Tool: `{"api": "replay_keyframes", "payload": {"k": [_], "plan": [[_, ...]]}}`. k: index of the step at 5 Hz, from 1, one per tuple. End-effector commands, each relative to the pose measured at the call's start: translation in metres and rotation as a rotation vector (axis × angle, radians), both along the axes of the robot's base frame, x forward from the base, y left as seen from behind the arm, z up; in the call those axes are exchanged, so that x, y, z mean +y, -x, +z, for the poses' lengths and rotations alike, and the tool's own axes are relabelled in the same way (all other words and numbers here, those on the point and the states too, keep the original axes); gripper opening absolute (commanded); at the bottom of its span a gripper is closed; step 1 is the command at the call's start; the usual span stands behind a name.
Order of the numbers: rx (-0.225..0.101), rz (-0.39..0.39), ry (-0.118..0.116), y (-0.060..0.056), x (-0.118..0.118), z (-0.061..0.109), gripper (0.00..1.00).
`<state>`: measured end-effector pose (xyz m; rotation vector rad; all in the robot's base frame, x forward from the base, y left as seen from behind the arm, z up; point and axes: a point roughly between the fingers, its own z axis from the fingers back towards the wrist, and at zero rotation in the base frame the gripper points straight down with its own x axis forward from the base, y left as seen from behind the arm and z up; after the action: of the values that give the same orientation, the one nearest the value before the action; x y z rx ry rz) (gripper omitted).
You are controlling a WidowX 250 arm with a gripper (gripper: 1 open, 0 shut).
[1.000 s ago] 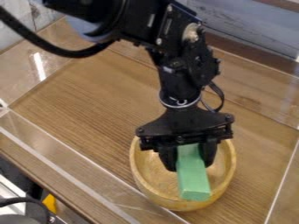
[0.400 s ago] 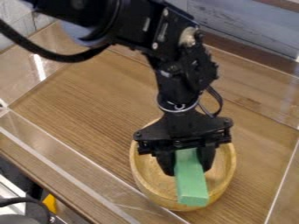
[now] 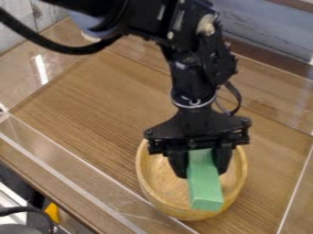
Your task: Remove the green block from inside the brown bowl and put it on the table
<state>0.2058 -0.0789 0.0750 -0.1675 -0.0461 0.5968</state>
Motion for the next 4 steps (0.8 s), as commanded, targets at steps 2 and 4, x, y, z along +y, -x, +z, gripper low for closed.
{"api": "replay_keyframes", "payload": {"k": [2,4], "plan": [[-0.046,-0.127,0.017,-0.011,-0.006,0.017,0.00],[-0.048,-0.132,0.018,-0.017,-0.007,0.033,0.00]]}}
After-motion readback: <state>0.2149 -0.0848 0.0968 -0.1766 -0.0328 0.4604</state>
